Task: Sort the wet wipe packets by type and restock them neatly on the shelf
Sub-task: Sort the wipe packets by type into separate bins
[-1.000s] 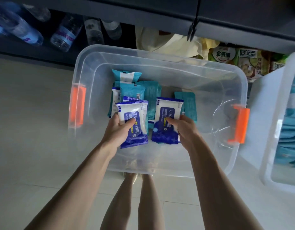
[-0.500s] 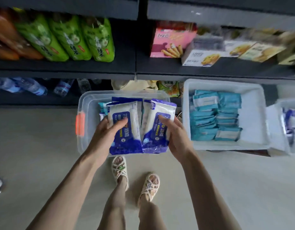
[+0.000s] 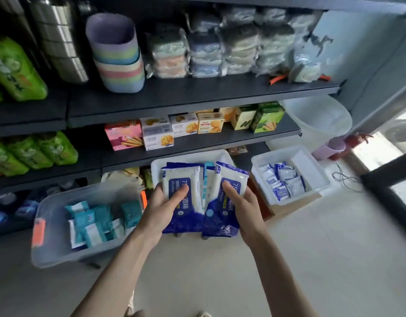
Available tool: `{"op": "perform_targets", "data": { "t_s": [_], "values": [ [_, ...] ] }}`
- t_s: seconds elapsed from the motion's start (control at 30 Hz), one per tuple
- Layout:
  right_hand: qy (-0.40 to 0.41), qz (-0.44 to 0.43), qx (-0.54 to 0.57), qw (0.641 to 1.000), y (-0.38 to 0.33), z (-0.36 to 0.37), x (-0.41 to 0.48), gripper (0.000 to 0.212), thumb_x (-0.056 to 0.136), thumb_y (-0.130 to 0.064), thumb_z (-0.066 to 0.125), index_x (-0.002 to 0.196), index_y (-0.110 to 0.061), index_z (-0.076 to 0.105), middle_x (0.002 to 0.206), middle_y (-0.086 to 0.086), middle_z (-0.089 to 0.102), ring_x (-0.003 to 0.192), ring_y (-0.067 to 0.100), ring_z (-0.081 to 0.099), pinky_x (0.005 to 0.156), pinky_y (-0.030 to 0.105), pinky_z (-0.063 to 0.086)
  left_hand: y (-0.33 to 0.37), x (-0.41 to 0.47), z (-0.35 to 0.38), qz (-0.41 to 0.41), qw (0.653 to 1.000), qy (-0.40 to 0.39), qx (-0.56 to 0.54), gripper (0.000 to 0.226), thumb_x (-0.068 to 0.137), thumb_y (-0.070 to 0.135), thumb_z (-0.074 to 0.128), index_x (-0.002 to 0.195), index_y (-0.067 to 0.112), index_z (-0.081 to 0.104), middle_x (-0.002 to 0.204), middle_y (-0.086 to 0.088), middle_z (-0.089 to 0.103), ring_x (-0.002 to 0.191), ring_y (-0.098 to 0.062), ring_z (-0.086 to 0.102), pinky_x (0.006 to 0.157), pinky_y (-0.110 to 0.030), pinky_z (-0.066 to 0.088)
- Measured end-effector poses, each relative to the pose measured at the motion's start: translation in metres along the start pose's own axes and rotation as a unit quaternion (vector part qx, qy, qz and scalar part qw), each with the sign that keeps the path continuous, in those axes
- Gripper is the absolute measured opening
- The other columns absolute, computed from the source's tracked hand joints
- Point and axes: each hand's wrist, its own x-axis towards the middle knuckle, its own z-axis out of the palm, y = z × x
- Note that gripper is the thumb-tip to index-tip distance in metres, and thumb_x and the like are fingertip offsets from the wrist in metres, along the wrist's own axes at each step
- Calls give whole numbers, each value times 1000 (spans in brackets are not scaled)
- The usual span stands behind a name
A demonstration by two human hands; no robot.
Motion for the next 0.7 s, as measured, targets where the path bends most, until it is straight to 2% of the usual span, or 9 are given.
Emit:
{"op": "perform_targets", "data": {
  "t_s": [0.07, 0.1, 0.23, 0.37, 0.53, 0.6, 0.7],
  "values": [
    [44, -20, 6, 999, -17, -50, -16, 27, 91, -26, 60, 115, -13, 59, 103, 9, 72, 91, 25, 71, 76, 38, 60, -2, -16, 54, 4, 1000, -31, -1, 21, 86, 26, 66, 105, 28, 58, 96, 3, 72, 81, -13, 71, 60, -31, 57],
    [63, -26, 17, 998, -25, -73, -21, 30, 91, -26, 61, 118, -12, 58, 104, 9, 72, 91, 25, 71, 76, 39, 59, 0, -22, 79, 9, 999, -44, -2, 20, 88, 23, 64, 106, 28, 58, 98, 3, 72, 83, -13, 71, 60, -28, 56],
    [113, -51, 75, 989, -64, -150, -23, 29, 91, -20, 60, 119, -12, 55, 103, 9, 72, 86, 23, 72, 63, 30, 58, 25, -25, 162, 27, 997, -71, 5, 18, 89, 18, 62, 105, 24, 56, 101, -2, 70, 89, -18, 69, 76, -39, 56],
    [127, -87, 84, 984, -97, -211, -1, 24, 92, -14, 58, 115, -13, 51, 96, 4, 71, 75, 13, 71, 56, 23, 55, 45, -1, 230, 78, 993, -83, 37, 25, 90, 22, 61, 114, 19, 54, 106, -3, 70, 91, -18, 70, 81, -44, 57],
    [132, -120, 56, 982, -124, -281, 59, 25, 91, -13, 60, 115, -11, 51, 102, 7, 71, 84, 19, 71, 68, 32, 59, 50, 58, 309, 127, 989, -59, 56, 22, 90, 22, 61, 110, 16, 53, 102, -6, 69, 87, -21, 70, 72, -39, 58],
    [128, -117, 32, 984, -136, -311, 89, 29, 90, -16, 62, 117, -14, 51, 106, 6, 71, 91, 23, 71, 77, 39, 59, 48, 89, 343, 119, 990, -53, 61, 24, 89, 24, 62, 110, 17, 53, 105, -6, 69, 89, -20, 69, 76, -41, 57],
    [115, -108, 10, 987, -155, -358, 136, 30, 91, -16, 61, 119, -16, 51, 109, 5, 70, 95, 25, 70, 82, 44, 58, 45, 131, 396, 105, 992, -48, 59, 27, 86, 27, 65, 109, 20, 53, 109, -7, 68, 94, -22, 68, 82, -48, 56]
  ]
}}
